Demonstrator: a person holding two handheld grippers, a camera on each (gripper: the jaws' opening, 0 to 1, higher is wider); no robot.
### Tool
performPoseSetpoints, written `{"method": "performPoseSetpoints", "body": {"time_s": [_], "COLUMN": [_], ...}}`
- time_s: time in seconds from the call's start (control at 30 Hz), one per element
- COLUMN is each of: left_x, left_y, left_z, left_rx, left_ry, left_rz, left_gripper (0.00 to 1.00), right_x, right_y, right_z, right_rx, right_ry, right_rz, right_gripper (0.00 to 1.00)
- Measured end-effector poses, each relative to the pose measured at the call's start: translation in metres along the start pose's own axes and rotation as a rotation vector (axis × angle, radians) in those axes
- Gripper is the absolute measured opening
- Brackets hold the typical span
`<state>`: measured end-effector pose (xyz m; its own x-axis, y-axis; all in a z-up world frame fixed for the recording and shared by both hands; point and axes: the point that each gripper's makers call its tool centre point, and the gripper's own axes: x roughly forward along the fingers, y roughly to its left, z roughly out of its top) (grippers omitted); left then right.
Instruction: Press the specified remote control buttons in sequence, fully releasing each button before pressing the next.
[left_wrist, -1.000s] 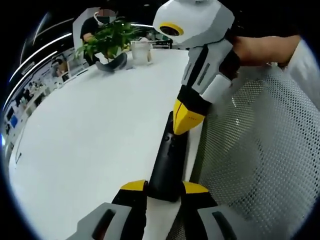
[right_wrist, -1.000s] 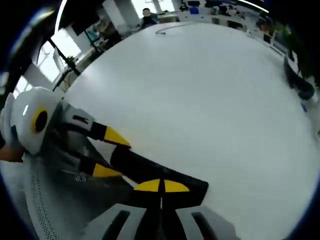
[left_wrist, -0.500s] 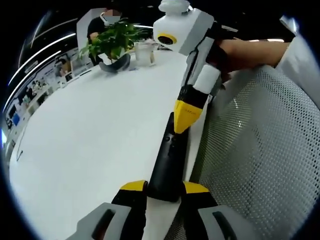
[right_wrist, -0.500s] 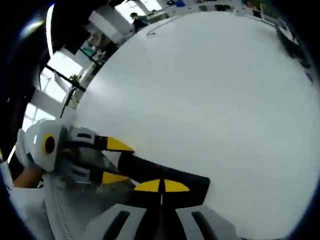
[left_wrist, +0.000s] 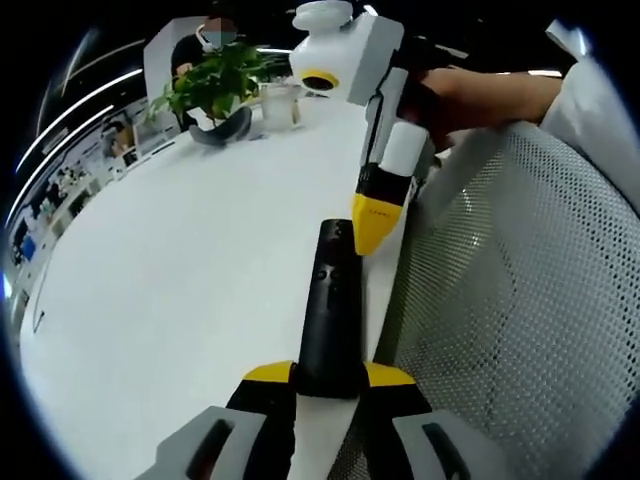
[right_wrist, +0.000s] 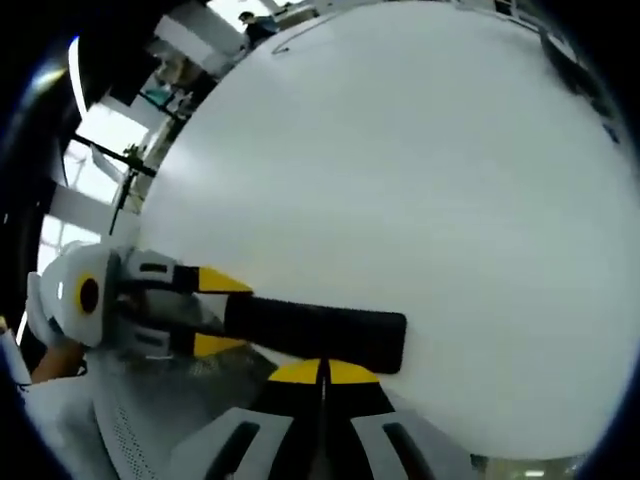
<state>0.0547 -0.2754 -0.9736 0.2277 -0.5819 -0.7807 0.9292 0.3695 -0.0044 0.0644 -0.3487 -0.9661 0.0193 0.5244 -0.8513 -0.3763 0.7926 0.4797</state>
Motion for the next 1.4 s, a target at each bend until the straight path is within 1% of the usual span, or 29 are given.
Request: {"method": "performPoseSetpoints", "body": {"time_s": [0.07,0.1,0.17,0.27,0.3,0.33,0.43,0.53,0.6,0.63,0.67,0.73,0.9,1.0,1.07,1.17,1.23,1.3,1.33,1.4], "left_x": [0.000,0.001,0.001,0.002,0.002,0.002,0.002,0.003,0.004,0.004,0.004,0.004,0.003,0.002,0.002,0.002,0.001,0.001,0.000,0.000], "left_y": [0.000,0.001,0.002,0.001,0.002,0.002,0.003,0.003,0.005,0.005,0.005,0.005,0.005,0.005,0.005,0.005,0.005,0.004,0.003,0.002], "left_z": [-0.001,0.000,0.000,0.002,0.001,0.002,0.002,0.002,0.004,0.005,0.005,0.005,0.006,0.005,0.006,0.006,0.006,0.006,0.006,0.006], "left_rx": [0.005,0.005,-0.001,-0.005,0.005,-0.005,-0.005,-0.010,-0.012,-0.013,-0.014,-0.012,-0.009,-0.004,-0.002,-0.002,-0.001,0.014,0.038,0.060], "left_ry": [-0.003,-0.008,-0.013,-0.018,-0.008,-0.014,-0.016,-0.024,-0.036,-0.037,-0.038,-0.040,-0.042,-0.047,-0.055,-0.062,-0.066,-0.068,-0.063,-0.063], "left_rz": [-0.005,-0.009,-0.011,-0.009,-0.009,-0.007,-0.008,-0.006,0.003,0.004,0.003,0.002,0.002,0.002,0.005,0.003,0.002,0.000,-0.004,0.007], "left_gripper": [0.23,0.23,0.23,0.24,0.24,0.24,0.24,0.25,0.25,0.25,0.25,0.25,0.25,0.25,0.25,0.25,0.25,0.25,0.24,0.24], "right_x": [-0.002,-0.004,-0.004,0.000,0.000,0.001,0.000,0.001,0.003,0.003,0.002,0.003,0.001,0.001,0.001,0.001,0.000,0.000,0.000,-0.001], "right_y": [-0.002,-0.002,-0.001,-0.003,-0.002,-0.002,-0.002,-0.002,-0.003,-0.002,-0.002,-0.002,-0.004,-0.004,-0.004,-0.001,-0.002,-0.002,-0.003,-0.001], "right_z": [0.002,0.006,0.009,0.008,0.008,0.008,0.008,0.008,0.007,0.008,0.007,0.008,0.009,0.009,0.010,0.010,0.010,0.011,0.012,0.015], "right_rx": [-0.010,-0.017,-0.003,-0.007,-0.015,-0.019,-0.054,-0.069,-0.113,-0.115,-0.138,-0.159,-0.127,-0.108,-0.086,-0.091,-0.073,-0.051,-0.044,-0.039], "right_ry": [0.000,-0.024,-0.040,-0.032,-0.027,-0.027,-0.030,-0.022,-0.012,-0.014,-0.013,-0.019,-0.037,-0.053,-0.053,-0.039,-0.032,-0.036,-0.045,-0.057], "right_rz": [-0.019,-0.022,-0.005,-0.013,-0.013,-0.020,-0.036,-0.047,-0.059,-0.061,-0.079,-0.089,-0.077,-0.045,-0.032,-0.036,-0.036,-0.034,-0.039,-0.030], "right_gripper": [0.00,0.00,0.00,0.00,0.00,0.00,0.00,0.00,0.00,0.00,0.00,0.00,0.00,0.00,0.00,0.00,0.00,0.00,0.00,0.00]}}
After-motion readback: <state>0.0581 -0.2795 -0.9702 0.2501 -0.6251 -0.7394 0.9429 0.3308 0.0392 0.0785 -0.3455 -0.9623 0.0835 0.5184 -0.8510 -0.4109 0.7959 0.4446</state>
